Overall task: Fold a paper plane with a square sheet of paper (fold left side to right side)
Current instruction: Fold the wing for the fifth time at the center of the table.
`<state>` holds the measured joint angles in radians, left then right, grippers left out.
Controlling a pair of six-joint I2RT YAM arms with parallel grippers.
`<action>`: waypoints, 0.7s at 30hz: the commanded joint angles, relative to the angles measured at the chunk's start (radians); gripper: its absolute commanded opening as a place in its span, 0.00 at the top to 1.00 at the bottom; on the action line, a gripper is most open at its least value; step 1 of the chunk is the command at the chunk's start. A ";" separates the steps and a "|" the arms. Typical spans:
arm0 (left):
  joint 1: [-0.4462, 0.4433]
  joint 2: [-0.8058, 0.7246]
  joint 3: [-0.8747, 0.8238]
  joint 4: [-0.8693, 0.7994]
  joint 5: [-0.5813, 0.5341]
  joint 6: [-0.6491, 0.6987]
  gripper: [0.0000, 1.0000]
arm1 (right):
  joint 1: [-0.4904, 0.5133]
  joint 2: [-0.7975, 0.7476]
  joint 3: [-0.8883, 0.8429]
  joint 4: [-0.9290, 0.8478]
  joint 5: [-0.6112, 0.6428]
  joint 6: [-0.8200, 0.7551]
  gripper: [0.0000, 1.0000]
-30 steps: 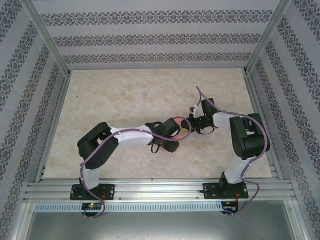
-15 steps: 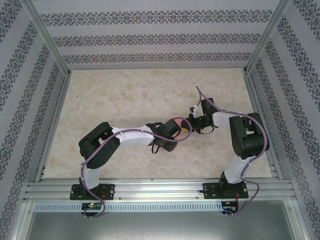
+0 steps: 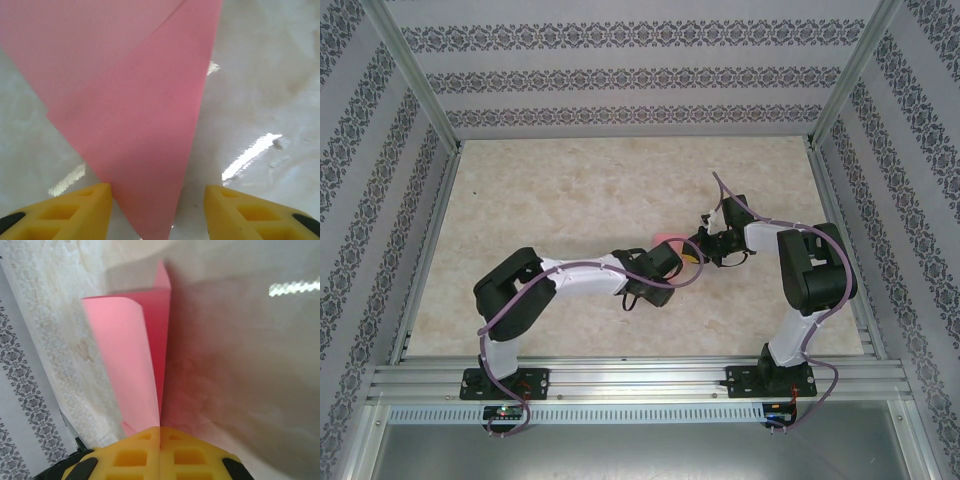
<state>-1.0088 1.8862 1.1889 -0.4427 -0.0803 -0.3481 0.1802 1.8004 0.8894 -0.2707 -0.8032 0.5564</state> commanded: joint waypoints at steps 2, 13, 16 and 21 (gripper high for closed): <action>-0.030 -0.082 -0.010 -0.033 -0.042 -0.042 0.47 | -0.010 -0.001 0.020 -0.008 0.025 0.012 0.94; -0.071 -0.021 0.049 -0.118 -0.122 -0.111 0.44 | -0.008 -0.018 0.012 -0.008 0.031 0.038 0.94; -0.076 0.004 0.068 -0.124 -0.136 -0.111 0.44 | -0.008 -0.015 0.010 -0.008 0.030 0.038 0.94; -0.082 0.041 0.096 -0.131 -0.148 -0.114 0.47 | -0.007 -0.008 0.010 -0.007 0.030 0.039 0.94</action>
<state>-1.0702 1.9026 1.2465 -0.5442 -0.1970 -0.4381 0.1802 1.8000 0.8894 -0.2775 -0.7853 0.5861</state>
